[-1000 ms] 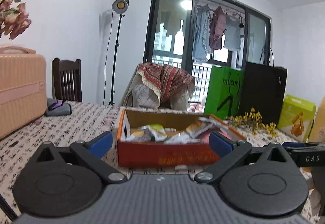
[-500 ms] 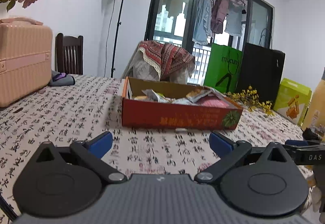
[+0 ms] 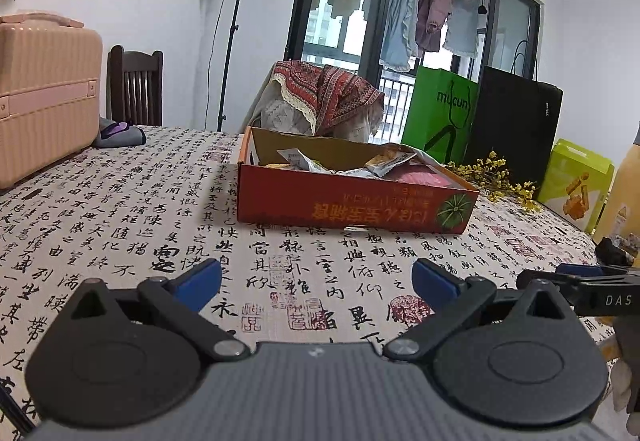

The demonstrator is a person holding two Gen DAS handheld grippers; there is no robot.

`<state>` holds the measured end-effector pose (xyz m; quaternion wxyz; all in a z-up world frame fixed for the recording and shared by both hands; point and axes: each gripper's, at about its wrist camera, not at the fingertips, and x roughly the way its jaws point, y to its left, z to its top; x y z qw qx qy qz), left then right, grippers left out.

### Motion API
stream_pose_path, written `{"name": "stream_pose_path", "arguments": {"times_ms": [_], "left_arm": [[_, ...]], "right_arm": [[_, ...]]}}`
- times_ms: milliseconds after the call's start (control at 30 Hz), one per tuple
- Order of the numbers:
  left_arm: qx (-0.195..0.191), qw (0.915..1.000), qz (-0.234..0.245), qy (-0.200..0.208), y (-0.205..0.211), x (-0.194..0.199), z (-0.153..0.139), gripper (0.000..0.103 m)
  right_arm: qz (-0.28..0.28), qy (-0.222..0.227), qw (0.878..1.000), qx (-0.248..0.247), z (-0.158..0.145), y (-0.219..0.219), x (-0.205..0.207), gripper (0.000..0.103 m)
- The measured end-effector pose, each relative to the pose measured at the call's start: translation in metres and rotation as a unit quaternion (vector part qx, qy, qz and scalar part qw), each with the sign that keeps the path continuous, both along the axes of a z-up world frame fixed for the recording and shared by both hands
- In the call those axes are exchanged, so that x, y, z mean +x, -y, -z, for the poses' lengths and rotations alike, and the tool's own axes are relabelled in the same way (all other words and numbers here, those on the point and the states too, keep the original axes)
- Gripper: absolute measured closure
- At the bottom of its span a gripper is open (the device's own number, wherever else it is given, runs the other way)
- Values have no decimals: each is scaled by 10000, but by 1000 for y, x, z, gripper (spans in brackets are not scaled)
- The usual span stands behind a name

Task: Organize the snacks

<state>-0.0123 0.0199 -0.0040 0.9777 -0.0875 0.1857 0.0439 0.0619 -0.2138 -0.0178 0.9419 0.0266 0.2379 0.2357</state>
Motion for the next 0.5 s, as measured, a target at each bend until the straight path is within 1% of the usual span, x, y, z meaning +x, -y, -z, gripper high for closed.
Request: {"name": "stream_pose_path", "arguments": {"times_ms": [500], "left_arm": [[-19, 10000, 26, -29, -1, 1, 3, 0]], "right_arm": [[-8, -35, 10000, -22, 2, -2, 3, 0]]}}
